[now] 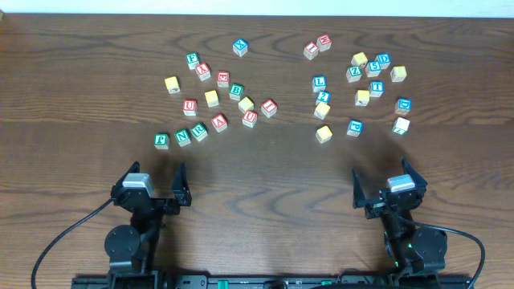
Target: Spell out ROBOT
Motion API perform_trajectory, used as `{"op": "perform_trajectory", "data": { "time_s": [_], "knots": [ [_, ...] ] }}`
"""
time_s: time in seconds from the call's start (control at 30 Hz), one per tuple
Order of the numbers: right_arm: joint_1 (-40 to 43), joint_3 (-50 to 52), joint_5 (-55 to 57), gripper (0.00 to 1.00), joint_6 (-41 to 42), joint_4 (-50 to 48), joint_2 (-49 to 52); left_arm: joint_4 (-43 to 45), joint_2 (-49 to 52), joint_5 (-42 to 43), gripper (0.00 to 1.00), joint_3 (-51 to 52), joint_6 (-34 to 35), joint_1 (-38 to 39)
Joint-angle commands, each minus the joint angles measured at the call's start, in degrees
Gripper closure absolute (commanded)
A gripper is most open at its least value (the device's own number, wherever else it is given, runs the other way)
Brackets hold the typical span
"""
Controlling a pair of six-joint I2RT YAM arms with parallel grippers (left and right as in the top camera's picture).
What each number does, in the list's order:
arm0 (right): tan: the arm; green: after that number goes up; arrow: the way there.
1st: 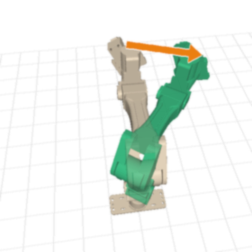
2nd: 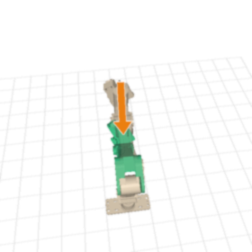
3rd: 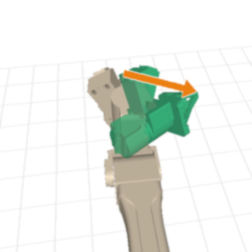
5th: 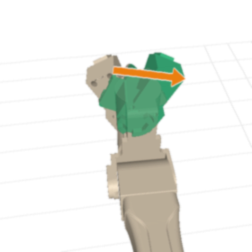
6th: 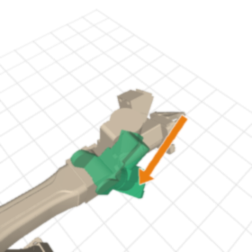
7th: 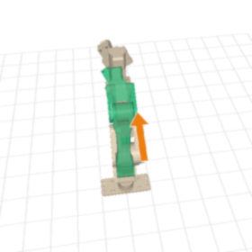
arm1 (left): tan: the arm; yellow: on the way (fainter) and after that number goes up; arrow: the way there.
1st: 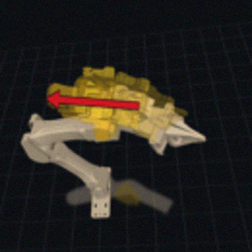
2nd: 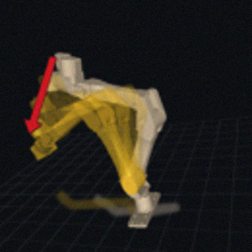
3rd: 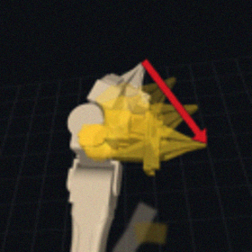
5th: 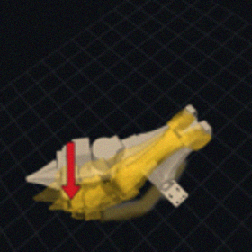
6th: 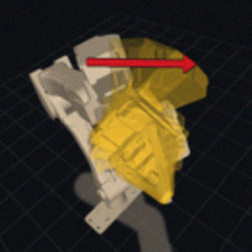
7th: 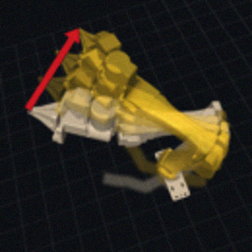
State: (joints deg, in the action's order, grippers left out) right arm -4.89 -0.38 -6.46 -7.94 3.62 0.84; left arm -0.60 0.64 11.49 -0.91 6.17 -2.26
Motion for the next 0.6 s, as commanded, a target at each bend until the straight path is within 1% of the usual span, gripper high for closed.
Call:
{"op": "perform_trajectory", "data": {
  "time_s": [0.0,0.57],
  "knots": [
    [-0.5,0.0,0.3,0.01,0.6,0.3,-0.2,-2.4,-0.3,1.0,0.0,0.6,0.1,-0.3],
    [-0.5,0.0,0.3,0.01,0.6,0.3,-0.2,-2.4,-0.3,0.9,0.0,0.6,0.1,-0.3]
  ]
}}
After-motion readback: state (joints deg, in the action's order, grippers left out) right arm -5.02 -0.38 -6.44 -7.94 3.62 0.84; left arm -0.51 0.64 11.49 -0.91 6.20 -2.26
